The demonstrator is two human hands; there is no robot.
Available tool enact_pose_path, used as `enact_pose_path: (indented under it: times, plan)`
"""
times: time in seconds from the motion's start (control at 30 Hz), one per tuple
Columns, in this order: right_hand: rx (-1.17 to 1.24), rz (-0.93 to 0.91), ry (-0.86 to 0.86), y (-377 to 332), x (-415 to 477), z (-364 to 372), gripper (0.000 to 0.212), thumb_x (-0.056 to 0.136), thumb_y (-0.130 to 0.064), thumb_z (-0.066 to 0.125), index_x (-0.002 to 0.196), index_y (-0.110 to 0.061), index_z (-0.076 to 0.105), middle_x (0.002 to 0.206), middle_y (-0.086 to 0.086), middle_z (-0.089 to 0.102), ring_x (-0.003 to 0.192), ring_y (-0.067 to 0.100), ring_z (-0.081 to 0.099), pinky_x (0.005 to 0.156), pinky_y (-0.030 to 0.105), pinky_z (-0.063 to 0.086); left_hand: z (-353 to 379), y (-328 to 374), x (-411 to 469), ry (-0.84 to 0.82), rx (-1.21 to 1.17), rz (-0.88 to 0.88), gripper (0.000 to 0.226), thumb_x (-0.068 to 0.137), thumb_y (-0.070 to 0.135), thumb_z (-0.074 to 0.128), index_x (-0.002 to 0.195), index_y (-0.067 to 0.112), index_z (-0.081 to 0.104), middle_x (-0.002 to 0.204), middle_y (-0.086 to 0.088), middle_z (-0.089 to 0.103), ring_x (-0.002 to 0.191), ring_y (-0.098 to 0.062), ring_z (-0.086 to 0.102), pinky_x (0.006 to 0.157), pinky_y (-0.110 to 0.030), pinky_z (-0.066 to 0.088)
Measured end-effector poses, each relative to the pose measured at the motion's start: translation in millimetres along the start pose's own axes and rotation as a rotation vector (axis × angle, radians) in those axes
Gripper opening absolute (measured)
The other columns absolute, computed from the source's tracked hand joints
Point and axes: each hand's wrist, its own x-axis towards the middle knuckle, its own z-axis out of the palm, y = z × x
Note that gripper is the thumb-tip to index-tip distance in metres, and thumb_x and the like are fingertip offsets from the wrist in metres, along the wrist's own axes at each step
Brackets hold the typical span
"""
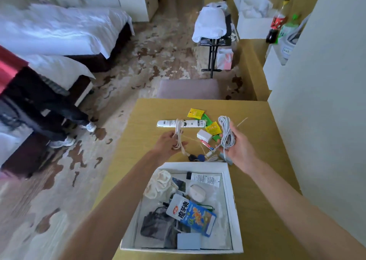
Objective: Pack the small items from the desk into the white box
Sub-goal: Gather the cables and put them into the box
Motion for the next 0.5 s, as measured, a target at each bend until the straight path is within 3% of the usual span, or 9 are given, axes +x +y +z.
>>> enact_pose_path:
  times: [0.07,0.17,0.33,0.4,0.5]
  plan:
    - [-0.104,0.028,-0.075,4,-3,11,0.042,0.076,-0.033,0.072,0.106,-0.005,0.062,0.074,0.004,0.06,0.065,0.016,0.058,0.073,0.032,0.051,-12,3,-25,-0.031,-0.027,0.012,0.043,0.089,-0.018,0.027,0.123,-0.001,0.047,0.104,-0.013,0.055,0.083,-0.024,0.06,0.08,-0.038,0.055]
    - [-0.398,0.07,-0.194,14,-11,24,0.043,0.074,-0.02,0.076,0.107,0.0,0.058,0.08,0.008,0.059,0.069,0.019,0.061,0.071,0.035,0.052,-32,0,-62,-0.047,-0.021,0.015,0.045,0.085,-0.013,0.03,0.122,0.005,0.049,0.1,-0.01,0.06,0.078,-0.02,0.06,0.074,-0.035,0.054]
    - [-0.837,0.185,-0.323,39,-32,33,0.032,0.083,-0.034,0.072,0.103,-0.01,0.068,0.074,-0.002,0.067,0.076,0.012,0.068,0.072,0.029,0.057,-60,-20,-106,-0.099,0.074,0.032,0.026,0.093,0.016,0.035,0.109,0.012,0.054,0.094,-0.011,0.059,0.075,-0.021,0.056,0.071,-0.033,0.044]
    - [-1.026,0.201,-0.349,49,-38,38,0.031,0.085,-0.044,0.067,0.091,-0.013,0.068,0.055,-0.012,0.053,0.059,0.004,0.059,0.066,0.023,0.055,-71,-28,-117,-0.057,0.294,0.072,0.023,0.095,0.024,0.038,0.104,0.014,0.056,0.092,-0.011,0.059,0.08,-0.024,0.054,0.075,-0.036,0.043]
    - [-1.431,0.088,-0.337,64,-37,41,0.04,0.09,-0.042,0.062,0.063,-0.017,0.046,0.056,-0.008,0.036,0.055,0.012,0.042,0.056,0.02,0.038,-87,-36,-131,-0.058,0.494,0.13,0.018,0.095,0.03,0.043,0.098,0.022,0.058,0.087,-0.004,0.062,0.083,-0.023,0.056,0.08,-0.038,0.043]
